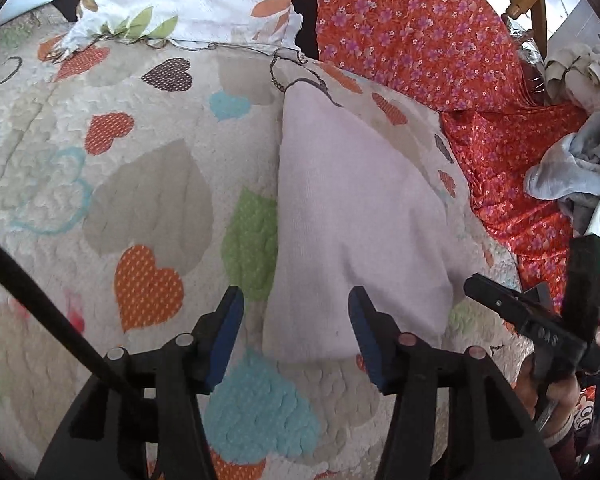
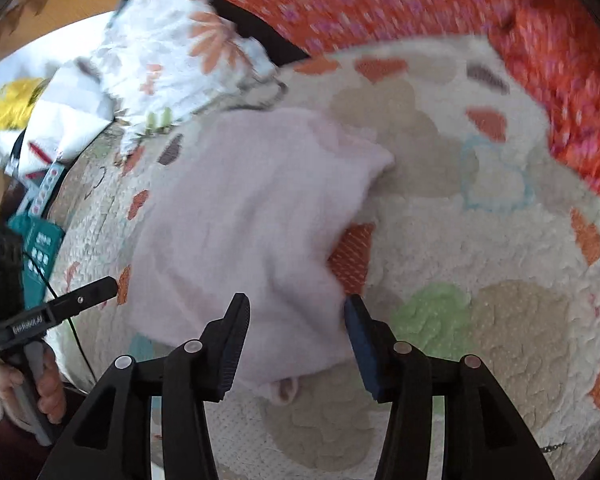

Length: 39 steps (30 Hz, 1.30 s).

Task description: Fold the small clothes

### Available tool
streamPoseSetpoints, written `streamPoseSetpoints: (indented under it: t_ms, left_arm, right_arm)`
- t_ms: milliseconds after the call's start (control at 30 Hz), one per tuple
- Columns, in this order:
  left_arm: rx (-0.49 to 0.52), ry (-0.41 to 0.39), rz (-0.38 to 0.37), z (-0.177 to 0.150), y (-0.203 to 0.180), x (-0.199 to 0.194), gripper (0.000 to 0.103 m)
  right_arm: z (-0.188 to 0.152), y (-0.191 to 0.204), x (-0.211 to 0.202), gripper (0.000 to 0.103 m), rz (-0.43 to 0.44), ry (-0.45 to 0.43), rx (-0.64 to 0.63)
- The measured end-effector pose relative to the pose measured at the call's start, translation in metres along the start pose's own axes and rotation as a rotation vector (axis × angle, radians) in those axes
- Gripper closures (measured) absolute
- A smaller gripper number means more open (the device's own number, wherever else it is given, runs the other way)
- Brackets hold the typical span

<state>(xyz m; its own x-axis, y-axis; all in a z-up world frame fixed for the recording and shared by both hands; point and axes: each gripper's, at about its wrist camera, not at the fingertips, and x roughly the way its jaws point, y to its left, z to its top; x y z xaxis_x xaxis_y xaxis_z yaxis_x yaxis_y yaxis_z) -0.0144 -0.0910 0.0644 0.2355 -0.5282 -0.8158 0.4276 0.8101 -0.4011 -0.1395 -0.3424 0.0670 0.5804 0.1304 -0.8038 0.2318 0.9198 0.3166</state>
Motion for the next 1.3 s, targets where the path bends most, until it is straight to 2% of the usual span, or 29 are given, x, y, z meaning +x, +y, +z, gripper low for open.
streamPoseSetpoints:
  t_ms: [100,200,267,367,467,533,567,600,633,667,700,767,800,867,933,1033,1067,1100,1167,1200,1233,1300]
  left_arm:
    - [-0.013,-0.009,0.012,-0.007,0.003,-0.007,0.048]
    - [-0.034,-0.026,0.035,-0.01,0.014,-0.013,0.048]
    - [-0.057,-0.03,0.052,-0.011,0.023,-0.015,0.047]
    - [-0.076,-0.023,0.059,-0.012,0.032,-0.013,0.047]
    - [-0.064,-0.006,0.072,-0.013,0.033,-0.006,0.047]
    - [-0.064,0.005,0.069,-0.012,0.032,-0.002,0.047]
    - [-0.064,0.009,0.063,-0.01,0.031,0.0,0.047]
    - [-0.065,0.011,0.058,-0.009,0.03,0.001,0.047]
    - [-0.065,0.008,0.055,-0.007,0.029,0.002,0.047]
    - [-0.064,0.004,0.054,-0.005,0.028,0.002,0.046]
    - [-0.061,-0.001,0.057,-0.003,0.028,0.003,0.045]
    - [-0.059,-0.007,0.067,-0.001,0.028,0.005,0.044]
    - [-0.058,-0.008,0.071,0.001,0.027,0.007,0.044]
    - [-0.051,-0.005,0.073,0.005,0.026,0.011,0.044]
    - [-0.037,-0.007,0.076,0.009,0.022,0.015,0.044]
    - [-0.005,-0.009,0.084,0.016,0.015,0.023,0.041]
    - [0.015,-0.009,0.091,0.019,0.011,0.028,0.039]
    - [0.031,-0.01,0.098,0.021,0.008,0.032,0.037]
    - [0.07,-0.007,0.121,0.026,0.0,0.043,0.037]
    - [0.083,-0.005,0.124,0.027,-0.002,0.045,0.037]
    - [0.103,-0.004,0.126,0.027,-0.006,0.048,0.037]
    - [0.147,-0.004,0.148,0.026,-0.013,0.054,0.035]
  right_arm:
    - [-0.022,0.033,-0.015,0.049,-0.064,-0.091,-0.171]
    - [-0.045,0.071,-0.001,0.049,-0.097,-0.067,-0.367]
    - [-0.058,0.087,0.01,0.049,-0.177,-0.061,-0.476]
    - [-0.071,0.103,0.019,0.049,-0.267,-0.095,-0.583]
    - [-0.075,0.105,0.033,0.05,-0.263,-0.081,-0.599]
    - [-0.072,0.098,0.052,0.076,-0.306,-0.043,-0.568]
    - [-0.069,0.092,0.061,0.085,-0.299,-0.009,-0.528]
    - [-0.066,0.088,0.062,0.089,-0.281,-0.003,-0.491]
    - [-0.062,0.084,0.058,0.093,-0.244,-0.003,-0.447]
    - [-0.058,0.081,0.053,0.099,-0.175,0.019,-0.397]
    - [-0.057,0.079,0.047,0.101,-0.095,0.044,-0.356]
    - [-0.062,0.079,0.041,0.101,0.105,0.138,-0.294]
    - [-0.071,0.085,0.043,0.101,0.149,0.192,-0.324]
    - [-0.088,0.098,0.046,0.101,0.158,0.251,-0.417]
    - [-0.089,0.101,0.038,0.101,0.17,0.252,-0.471]
    - [-0.06,0.069,0.009,0.097,0.125,0.125,-0.379]
    - [-0.048,0.052,0.0,0.088,0.083,0.074,-0.314]
    - [-0.036,0.035,-0.005,0.073,0.029,0.031,-0.26]
    - [-0.011,0.0,-0.009,0.064,-0.104,-0.025,-0.156]
    - [0.0,-0.012,-0.007,0.064,-0.136,-0.03,-0.108]
    - [0.012,-0.026,-0.003,0.063,-0.132,-0.028,-0.054]
    - [0.032,-0.044,0.012,0.049,-0.066,0.005,0.048]
